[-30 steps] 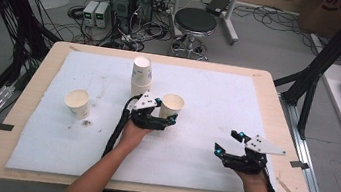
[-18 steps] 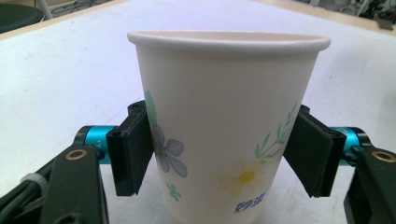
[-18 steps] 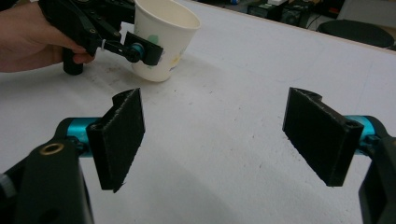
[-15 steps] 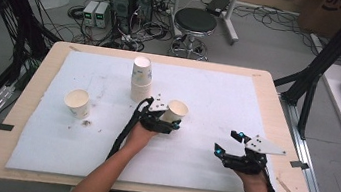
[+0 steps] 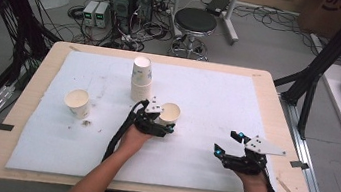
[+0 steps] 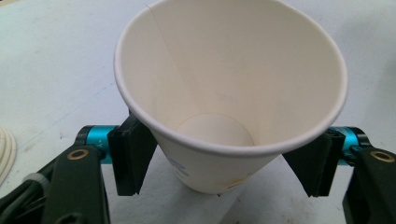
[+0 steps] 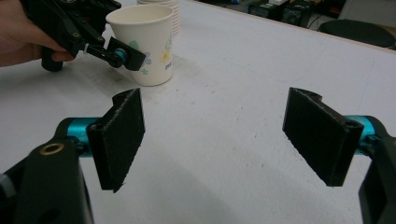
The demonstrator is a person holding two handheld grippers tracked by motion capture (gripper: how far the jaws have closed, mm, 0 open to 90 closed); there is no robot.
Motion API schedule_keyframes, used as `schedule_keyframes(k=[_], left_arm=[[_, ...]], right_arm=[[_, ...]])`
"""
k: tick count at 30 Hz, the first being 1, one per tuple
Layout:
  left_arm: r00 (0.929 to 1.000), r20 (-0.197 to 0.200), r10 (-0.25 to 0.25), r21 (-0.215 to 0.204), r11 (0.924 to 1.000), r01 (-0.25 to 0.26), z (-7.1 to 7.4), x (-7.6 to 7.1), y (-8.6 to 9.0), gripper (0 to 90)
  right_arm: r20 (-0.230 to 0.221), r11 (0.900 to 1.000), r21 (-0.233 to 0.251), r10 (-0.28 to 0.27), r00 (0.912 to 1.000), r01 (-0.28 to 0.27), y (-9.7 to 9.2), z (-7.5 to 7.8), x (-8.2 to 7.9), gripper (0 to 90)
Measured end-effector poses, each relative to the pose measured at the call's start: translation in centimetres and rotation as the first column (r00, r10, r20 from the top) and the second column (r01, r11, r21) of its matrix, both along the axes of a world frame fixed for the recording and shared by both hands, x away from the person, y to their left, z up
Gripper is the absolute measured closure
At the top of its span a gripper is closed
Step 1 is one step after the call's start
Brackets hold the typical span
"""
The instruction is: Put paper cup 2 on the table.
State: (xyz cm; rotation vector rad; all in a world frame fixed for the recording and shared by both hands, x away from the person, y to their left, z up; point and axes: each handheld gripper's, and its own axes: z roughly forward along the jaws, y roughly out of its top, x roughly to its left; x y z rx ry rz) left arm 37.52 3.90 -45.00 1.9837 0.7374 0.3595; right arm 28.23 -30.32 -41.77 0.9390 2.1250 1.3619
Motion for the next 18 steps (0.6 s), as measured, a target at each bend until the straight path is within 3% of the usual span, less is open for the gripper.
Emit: schedule_keyframes(k=[4,7,13,16,18], left_arm=[[0.9994,-0.033,0.006,-0.073,0.9973,-0.008,-0.2,-0.2,0.8,16.5],[1.0000,0.000,-0.005,-0.124,0.9922,0.005,0.1,-0.8,2.1,16.1],[0.9980,0.061,-0.015,-0.258,0.9657,0.030,1.5,-2.2,5.2,16.1],[0.9945,0.104,-0.006,-0.279,0.9597,0.035,2.2,-3.2,6.6,16.0],[0.9926,0.121,0.010,-0.275,0.9610,0.024,2.5,-3.7,7.5,15.8]], right_arm=[[-0.001,1.0000,0.002,0.003,1.0000,-0.003,-0.1,0.0,0.0,21.4],[-0.011,1.0000,0.004,-0.002,0.9999,0.002,-0.2,-0.1,0.0,21.4],[-0.015,1.0000,0.000,0.000,0.9999,0.000,-0.2,-0.3,0.1,21.4],[-0.019,1.0000,0.002,0.001,0.9998,-0.001,-0.2,-0.3,0.1,21.4],[-0.023,1.0000,0.003,0.000,0.9997,0.000,-0.2,-0.4,0.1,21.4]])
